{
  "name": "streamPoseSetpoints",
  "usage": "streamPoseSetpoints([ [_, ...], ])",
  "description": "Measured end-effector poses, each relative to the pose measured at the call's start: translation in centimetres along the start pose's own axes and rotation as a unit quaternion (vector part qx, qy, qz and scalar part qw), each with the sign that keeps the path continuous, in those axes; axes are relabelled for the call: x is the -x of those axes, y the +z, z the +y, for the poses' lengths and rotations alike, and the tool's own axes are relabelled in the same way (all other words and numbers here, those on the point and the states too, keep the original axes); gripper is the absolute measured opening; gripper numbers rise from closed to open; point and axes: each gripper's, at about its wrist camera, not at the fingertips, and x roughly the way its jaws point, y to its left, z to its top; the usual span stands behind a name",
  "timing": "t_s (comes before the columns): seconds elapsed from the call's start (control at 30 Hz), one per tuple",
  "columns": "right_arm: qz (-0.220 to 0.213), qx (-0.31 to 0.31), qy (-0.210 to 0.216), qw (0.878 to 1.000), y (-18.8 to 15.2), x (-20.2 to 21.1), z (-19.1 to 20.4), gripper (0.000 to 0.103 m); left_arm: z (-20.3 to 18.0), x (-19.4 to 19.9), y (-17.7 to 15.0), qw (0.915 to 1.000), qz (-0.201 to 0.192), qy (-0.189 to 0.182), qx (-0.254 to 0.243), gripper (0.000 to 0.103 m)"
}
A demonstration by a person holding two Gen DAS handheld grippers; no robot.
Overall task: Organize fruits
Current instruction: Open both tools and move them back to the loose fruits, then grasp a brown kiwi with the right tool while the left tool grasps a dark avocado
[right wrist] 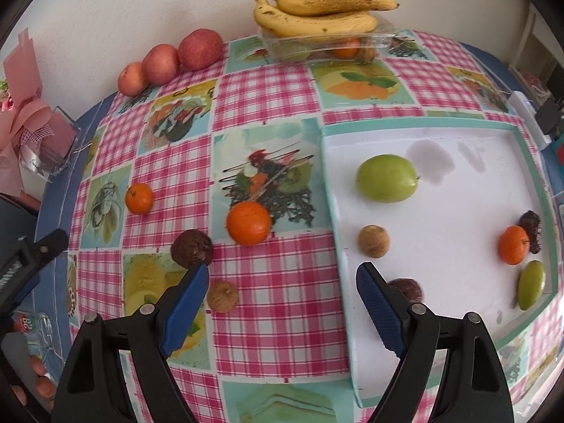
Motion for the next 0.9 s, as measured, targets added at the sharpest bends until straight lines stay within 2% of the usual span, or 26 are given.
streamPoseSetpoints([
  [0.13,-0.001,0.021,-0.002,1.0,-0.1,-0.5,1.0,0.086,-0.5,-2.0,-0.6,0.9995,0.031,0.003,-0.007,0.103],
  [0.23,-0.006,0.039,0.007,0.999,-0.2,-0.5,1.8,0.085,-0.4,-2.7,-0.8,0.9992,0.039,0.005,-0.003,0.103],
  [0.3,-0.006,0.048,0.012,0.999,-0.3,-0.6,2.3,0.077,-0.1,-2.7,-0.7,0.9992,0.039,0.004,0.003,0.103],
  [0.67,0.034,0.075,0.017,0.996,-1.4,-3.4,4.2,0.067,0.1,-3.1,-0.7,0.999,0.043,0.004,0.01,0.103],
  [0.9,0.051,0.088,0.016,0.995,-2.0,-4.7,4.9,0.049,-0.1,-4.2,-1.0,0.9983,0.058,0.008,0.01,0.103],
])
